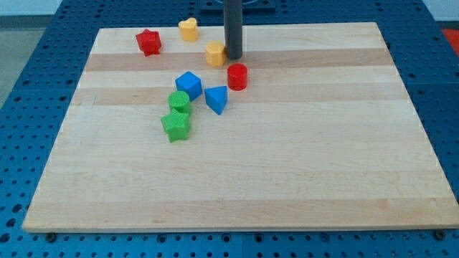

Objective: Move the red circle to the right side of the blue triangle

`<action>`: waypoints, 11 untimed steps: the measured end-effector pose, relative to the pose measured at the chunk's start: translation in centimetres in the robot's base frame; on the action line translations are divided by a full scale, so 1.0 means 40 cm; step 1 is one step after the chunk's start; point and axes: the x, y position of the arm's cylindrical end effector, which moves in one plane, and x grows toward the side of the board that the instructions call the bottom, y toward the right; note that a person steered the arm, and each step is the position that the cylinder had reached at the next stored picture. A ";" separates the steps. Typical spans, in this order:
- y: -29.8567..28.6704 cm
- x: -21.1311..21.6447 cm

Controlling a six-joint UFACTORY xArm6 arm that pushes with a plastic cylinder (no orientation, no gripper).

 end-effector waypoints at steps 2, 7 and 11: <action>0.000 -0.015; -0.065 -0.007; 0.024 0.152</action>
